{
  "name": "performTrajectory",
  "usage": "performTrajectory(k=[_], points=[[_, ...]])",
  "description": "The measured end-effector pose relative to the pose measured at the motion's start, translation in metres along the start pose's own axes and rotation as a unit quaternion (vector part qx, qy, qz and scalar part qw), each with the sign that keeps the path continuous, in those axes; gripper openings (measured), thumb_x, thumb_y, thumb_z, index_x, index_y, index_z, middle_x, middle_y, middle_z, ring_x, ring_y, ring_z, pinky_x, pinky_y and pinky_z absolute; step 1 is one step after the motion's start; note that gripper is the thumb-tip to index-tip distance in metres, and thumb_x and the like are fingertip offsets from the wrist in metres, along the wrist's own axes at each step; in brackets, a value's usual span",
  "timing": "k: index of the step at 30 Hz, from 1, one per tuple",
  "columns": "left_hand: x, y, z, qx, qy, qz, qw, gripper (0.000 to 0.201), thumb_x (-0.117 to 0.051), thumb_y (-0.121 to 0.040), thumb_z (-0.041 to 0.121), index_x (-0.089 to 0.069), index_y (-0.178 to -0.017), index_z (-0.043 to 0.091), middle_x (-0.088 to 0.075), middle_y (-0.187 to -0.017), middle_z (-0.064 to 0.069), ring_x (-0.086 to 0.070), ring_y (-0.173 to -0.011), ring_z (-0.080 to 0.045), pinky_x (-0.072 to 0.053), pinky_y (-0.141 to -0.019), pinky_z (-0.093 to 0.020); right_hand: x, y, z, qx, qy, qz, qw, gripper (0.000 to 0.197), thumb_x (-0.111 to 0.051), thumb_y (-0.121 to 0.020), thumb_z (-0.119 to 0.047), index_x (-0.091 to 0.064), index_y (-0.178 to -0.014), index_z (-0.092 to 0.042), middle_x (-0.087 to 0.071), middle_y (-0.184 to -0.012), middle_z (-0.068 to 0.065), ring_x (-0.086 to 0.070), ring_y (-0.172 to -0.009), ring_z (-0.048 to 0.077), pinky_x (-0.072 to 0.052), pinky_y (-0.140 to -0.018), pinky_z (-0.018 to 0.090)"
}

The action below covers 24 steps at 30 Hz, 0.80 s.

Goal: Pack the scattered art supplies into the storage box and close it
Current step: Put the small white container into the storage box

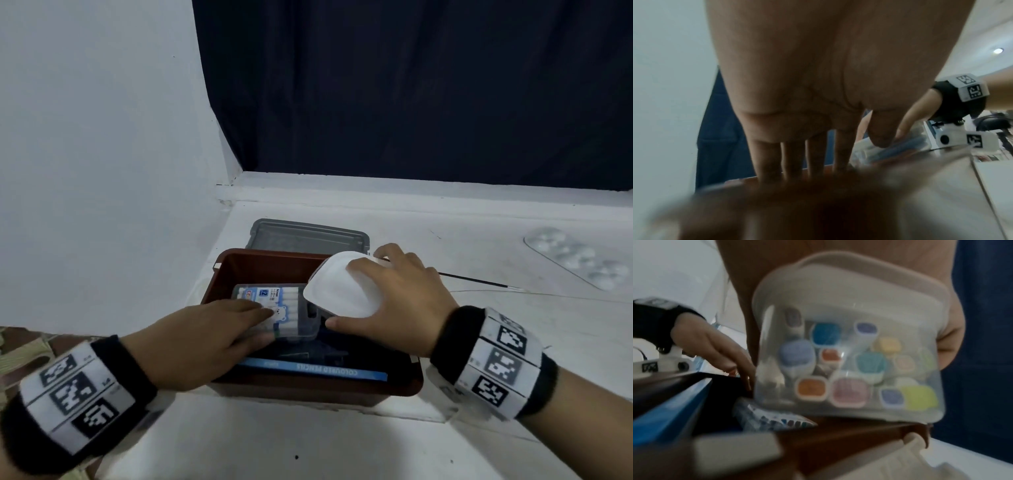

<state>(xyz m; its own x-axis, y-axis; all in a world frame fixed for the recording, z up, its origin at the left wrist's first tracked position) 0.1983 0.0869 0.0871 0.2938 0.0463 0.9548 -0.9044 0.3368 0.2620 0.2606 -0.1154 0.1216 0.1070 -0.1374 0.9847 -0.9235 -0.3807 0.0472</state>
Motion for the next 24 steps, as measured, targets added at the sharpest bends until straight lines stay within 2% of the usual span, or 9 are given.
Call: performTrajectory(k=[3,6,8,10,15,16,18,21,24], points=[[-0.011,0.003,0.005,0.009,0.056,0.026,0.998,0.082,-0.002,-0.087,0.073,-0.035,-0.150,0.031,-0.040,-0.152,0.014,-0.038,-0.136,-0.002,-0.025,-0.110,-0.012,-0.008,-0.005,-0.014,0.029,0.075,-0.010,0.997,0.083,-0.045,-0.062,-0.091,-0.045,-0.128,-0.041,-0.031,-0.140,0.001,-0.036,-0.123,0.027,-0.033,-0.102,0.049],[-0.028,0.001,0.004,0.008,0.066,0.026,0.997,0.115,0.021,-0.073,0.085,-0.036,-0.153,0.025,-0.035,-0.159,0.007,-0.034,-0.145,-0.011,-0.032,-0.117,-0.027,-0.013,-0.011,-0.019,0.031,0.167,-0.016,0.985,0.080,-0.037,-0.067,-0.091,-0.054,-0.122,-0.036,-0.033,-0.139,0.007,-0.037,-0.121,0.033,-0.035,-0.098,0.051],[-0.025,0.002,0.004,0.005,0.036,0.045,0.998,0.081,0.001,-0.100,0.059,-0.059,-0.134,0.018,-0.062,-0.136,0.002,-0.055,-0.128,-0.015,-0.050,-0.100,-0.029,-0.011,-0.014,-0.020,0.022,0.204,-0.005,0.979,0.076,-0.030,-0.077,-0.085,-0.062,-0.115,-0.027,-0.038,-0.135,0.009,-0.038,-0.119,0.033,-0.037,-0.093,0.049],[-0.032,0.001,0.000,0.014,0.024,0.040,0.999,0.063,-0.012,-0.109,0.036,-0.069,-0.119,0.010,-0.071,-0.117,-0.005,-0.064,-0.116,-0.023,-0.060,-0.084,-0.036,-0.009,-0.016,-0.018,0.016,0.210,-0.012,0.978,0.075,-0.026,-0.085,-0.079,-0.066,-0.108,-0.020,-0.041,-0.133,0.010,-0.038,-0.119,0.031,-0.040,-0.085,0.043],[-0.043,-0.003,-0.006,0.017,-0.012,0.073,0.997,0.080,0.009,-0.102,0.051,-0.055,-0.136,0.018,-0.056,-0.141,-0.003,-0.049,-0.134,-0.026,-0.053,-0.096,-0.043,-0.005,-0.010,-0.008,0.020,0.158,-0.114,0.981,0.071,-0.031,-0.074,-0.089,-0.054,-0.079,-0.021,-0.046,-0.109,0.005,-0.044,-0.088,0.021,-0.038,-0.074,0.033],[-0.045,-0.003,-0.007,0.022,-0.010,0.065,0.998,0.079,0.010,-0.101,0.051,-0.054,-0.136,0.019,-0.054,-0.142,-0.003,-0.048,-0.134,-0.026,-0.052,-0.097,-0.043,-0.004,-0.008,-0.004,0.030,0.154,-0.129,0.979,0.075,-0.032,-0.069,-0.092,-0.057,-0.081,-0.022,-0.045,-0.108,0.003,-0.043,-0.091,0.020,-0.039,-0.077,0.034],[-0.050,-0.003,-0.009,0.043,-0.001,0.034,0.999,0.079,0.011,-0.100,0.052,-0.053,-0.135,0.020,-0.052,-0.144,-0.003,-0.048,-0.134,-0.025,-0.051,-0.099,-0.042,-0.006,-0.004,0.001,0.073,0.148,-0.143,0.976,0.085,-0.040,-0.062,-0.094,-0.065,-0.107,-0.026,-0.041,-0.125,-0.001,-0.041,-0.111,0.019,-0.042,-0.092,0.036],[-0.051,-0.004,-0.011,0.050,0.003,0.059,0.997,0.086,0.017,-0.095,0.058,-0.048,-0.139,0.025,-0.046,-0.151,0.001,-0.044,-0.137,-0.021,-0.046,-0.105,-0.038,-0.015,0.001,-0.001,0.133,0.087,-0.156,0.975,0.089,-0.055,-0.066,-0.085,-0.043,-0.140,-0.037,-0.021,-0.153,-0.007,-0.027,-0.137,0.015,-0.033,-0.112,0.036],[-0.042,-0.002,-0.009,0.073,0.044,0.104,0.991,0.071,-0.002,-0.094,0.062,-0.049,-0.139,0.032,-0.048,-0.148,0.007,-0.050,-0.132,-0.015,-0.047,-0.105,-0.034,-0.035,0.003,-0.005,0.156,0.094,-0.192,0.964,0.092,-0.048,-0.071,-0.085,-0.029,-0.148,-0.039,-0.026,-0.153,-0.008,-0.028,-0.138,0.017,-0.031,-0.113,0.038]])
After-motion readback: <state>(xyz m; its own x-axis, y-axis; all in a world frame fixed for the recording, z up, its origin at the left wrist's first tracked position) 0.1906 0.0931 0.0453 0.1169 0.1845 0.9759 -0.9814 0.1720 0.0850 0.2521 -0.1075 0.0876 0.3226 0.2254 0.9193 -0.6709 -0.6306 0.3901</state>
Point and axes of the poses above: each hand's wrist, its own y-axis away from the middle knuckle, its own x-axis out of the back of the hand, z = x × y, the point moved 8 cm from there along -y, towards the middle knuckle
